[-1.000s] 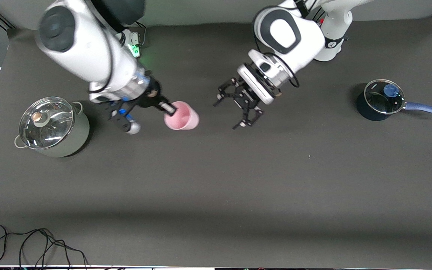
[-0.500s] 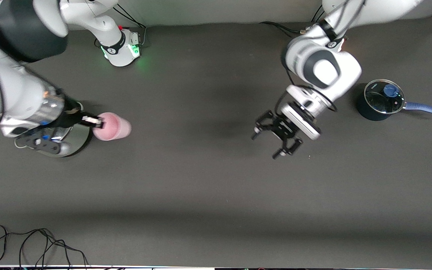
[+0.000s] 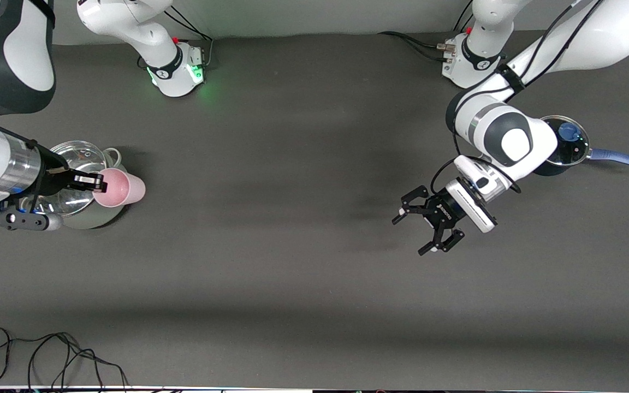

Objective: Transfer pink cup from left to right arm
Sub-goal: 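Carry the cup with the right gripper while the left gripper withdraws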

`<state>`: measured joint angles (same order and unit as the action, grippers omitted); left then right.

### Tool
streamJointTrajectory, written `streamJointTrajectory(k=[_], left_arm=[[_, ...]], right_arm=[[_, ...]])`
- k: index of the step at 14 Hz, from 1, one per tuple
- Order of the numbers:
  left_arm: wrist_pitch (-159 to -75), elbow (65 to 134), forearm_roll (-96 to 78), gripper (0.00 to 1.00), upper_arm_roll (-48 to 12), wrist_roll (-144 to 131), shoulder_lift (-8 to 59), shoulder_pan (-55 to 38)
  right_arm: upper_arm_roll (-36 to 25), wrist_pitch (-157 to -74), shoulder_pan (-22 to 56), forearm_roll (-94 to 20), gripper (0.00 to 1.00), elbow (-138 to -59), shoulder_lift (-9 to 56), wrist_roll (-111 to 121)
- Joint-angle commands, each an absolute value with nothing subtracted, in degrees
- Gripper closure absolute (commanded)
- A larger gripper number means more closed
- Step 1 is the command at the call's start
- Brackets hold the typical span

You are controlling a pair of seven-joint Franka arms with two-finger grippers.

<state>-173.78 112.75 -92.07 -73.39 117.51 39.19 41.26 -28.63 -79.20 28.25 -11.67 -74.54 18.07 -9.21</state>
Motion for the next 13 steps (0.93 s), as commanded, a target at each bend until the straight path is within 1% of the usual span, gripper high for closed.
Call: streamJointTrajectory(k=[1, 3, 6, 9, 11, 13], left_arm=[[-170.16, 113.73, -87.38, 0.0, -71.73, 117.51, 38.58, 41.92], [-169.98, 113.73, -87.01, 0.0, -71.63, 117.42, 38.58, 42.01], [-169.98, 113.56, -85.0, 0.0, -70.67, 116.81, 38.41, 41.4], [-169.98, 113.55, -80.79, 0.0, -70.49, 110.42, 36.74, 40.61], [-169.98, 113.55, -75.53, 0.0, -70.49, 103.13, 36.47, 40.43], [-169.72, 113.55, -74.0, 0.0, -70.49, 100.55, 36.47, 40.52]], right_arm=[[-29.88, -82.17, 29.09, -11.16, 1.0, -79.09, 16.44, -6.08], [-32.24, -87.07, 29.09, -11.25, 1.0, -84.78, 15.83, -3.7], [-32.34, -96.65, 29.44, -11.25, 1.0, -95.42, 12.93, -2.29], [-32.43, -106.66, 29.27, -11.42, 1.0, -104.12, 12.74, -1.23], [-32.43, -113.35, 29.53, -11.42, 1.0, -108.96, 12.74, -1.14], [-32.43, -118.89, 29.44, -11.43, 1.0, -112.57, 13.35, -0.62]])
